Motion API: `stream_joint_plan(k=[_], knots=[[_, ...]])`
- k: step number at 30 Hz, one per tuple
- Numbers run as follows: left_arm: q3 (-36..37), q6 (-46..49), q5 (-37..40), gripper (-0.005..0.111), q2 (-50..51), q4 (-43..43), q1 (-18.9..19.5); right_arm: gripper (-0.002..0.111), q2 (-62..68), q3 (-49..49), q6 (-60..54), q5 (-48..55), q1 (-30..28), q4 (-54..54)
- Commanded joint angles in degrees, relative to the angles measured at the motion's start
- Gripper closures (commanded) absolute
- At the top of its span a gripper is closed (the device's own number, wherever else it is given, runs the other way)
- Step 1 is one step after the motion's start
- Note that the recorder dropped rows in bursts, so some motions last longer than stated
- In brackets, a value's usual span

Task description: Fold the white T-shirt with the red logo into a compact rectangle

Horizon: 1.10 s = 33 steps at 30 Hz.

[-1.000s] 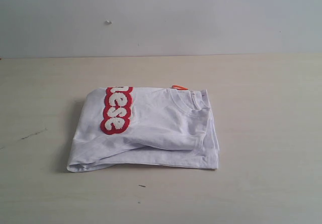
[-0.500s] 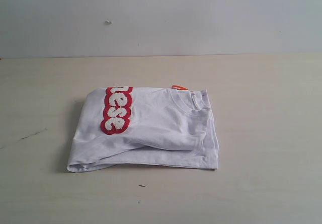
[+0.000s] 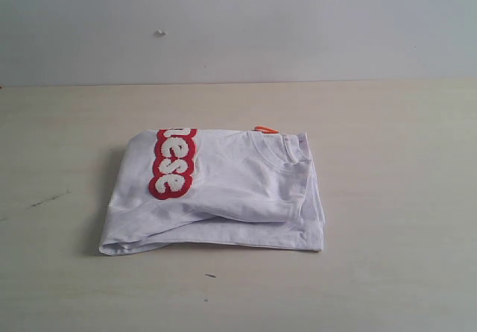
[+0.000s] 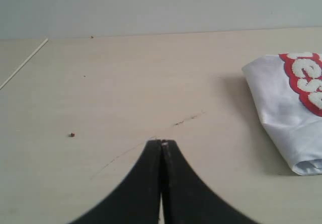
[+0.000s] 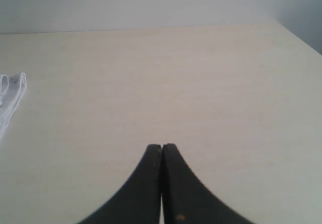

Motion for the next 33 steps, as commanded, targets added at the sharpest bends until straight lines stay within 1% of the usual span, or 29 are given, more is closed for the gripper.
stream_joint_plan(k=[1,7,33], knots=[[0.16,0.01,-0.58,0.106,-0.38,-0.51,0.11,0.108,-0.20,0.24,4.89,-0.25,-0.27,-2.81],[0.16,0.01,-0.58,0.106,-0.38,-0.51,0.11,0.108,-0.20,0.24,0.57,-0.25,-0.27,-2.28],[0.16,0.01,-0.58,0.106,-0.38,-0.39,0.11,0.108,-0.20,0.24,-0.08,0.08,-0.27,-2.14]])
